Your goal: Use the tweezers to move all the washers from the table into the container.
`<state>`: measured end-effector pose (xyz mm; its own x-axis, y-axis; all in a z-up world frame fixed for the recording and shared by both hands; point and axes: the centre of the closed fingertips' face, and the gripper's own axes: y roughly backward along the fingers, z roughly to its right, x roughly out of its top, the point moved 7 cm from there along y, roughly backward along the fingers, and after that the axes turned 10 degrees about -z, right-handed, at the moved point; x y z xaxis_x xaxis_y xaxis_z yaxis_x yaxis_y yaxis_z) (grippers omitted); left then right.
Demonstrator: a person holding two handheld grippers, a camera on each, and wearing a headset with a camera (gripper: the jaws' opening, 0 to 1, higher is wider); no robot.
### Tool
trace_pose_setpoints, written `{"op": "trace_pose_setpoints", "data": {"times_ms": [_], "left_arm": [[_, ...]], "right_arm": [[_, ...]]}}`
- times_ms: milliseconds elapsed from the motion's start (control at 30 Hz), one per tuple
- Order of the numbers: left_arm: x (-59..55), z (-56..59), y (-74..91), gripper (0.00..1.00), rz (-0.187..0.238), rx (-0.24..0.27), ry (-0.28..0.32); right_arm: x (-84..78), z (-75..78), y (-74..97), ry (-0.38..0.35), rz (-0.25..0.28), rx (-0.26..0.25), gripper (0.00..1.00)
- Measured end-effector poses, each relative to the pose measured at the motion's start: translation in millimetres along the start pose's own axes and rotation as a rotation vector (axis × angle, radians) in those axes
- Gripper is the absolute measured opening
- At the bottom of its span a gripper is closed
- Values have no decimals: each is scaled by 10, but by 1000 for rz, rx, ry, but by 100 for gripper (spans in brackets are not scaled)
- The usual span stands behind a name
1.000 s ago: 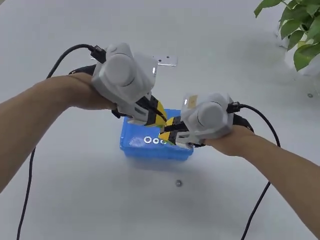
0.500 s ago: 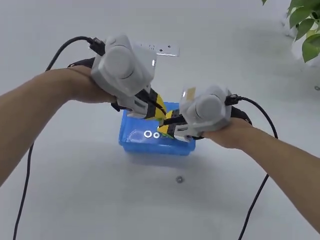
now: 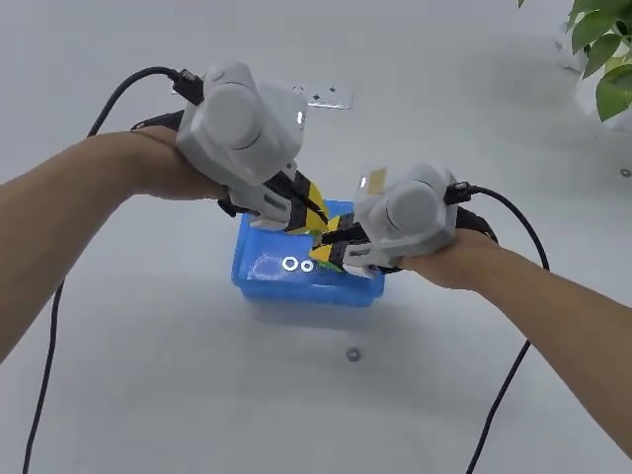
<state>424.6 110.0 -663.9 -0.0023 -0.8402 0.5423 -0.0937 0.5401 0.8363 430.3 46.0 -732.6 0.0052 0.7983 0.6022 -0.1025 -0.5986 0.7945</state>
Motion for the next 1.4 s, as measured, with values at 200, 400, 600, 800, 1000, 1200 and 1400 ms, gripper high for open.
{"op": "trace_pose_setpoints", "data": {"times_ms": [200,400,600,800,1000,1200,1400], "left_arm": [[-3,-1,0,6,-1,-2,1],[0,4,3,6,-7,-1,-4],[32,10,25,6,-8,6,-14],[80,24,74,6,-12,12,-23],[143,63,147,6,-16,14,-34],[205,137,236,6,-17,24,-44],[256,219,308,6,-19,32,-50]], "right_arm": [[0,3,0,2,-1,1,11],[3,-1,5,15,-7,-1,11],[17,2,35,20,-5,-7,11],[46,-9,93,24,2,-16,11],[82,-45,181,26,9,-25,11],[132,-112,280,35,12,-41,11],[170,-188,366,42,14,-50,11]]}}
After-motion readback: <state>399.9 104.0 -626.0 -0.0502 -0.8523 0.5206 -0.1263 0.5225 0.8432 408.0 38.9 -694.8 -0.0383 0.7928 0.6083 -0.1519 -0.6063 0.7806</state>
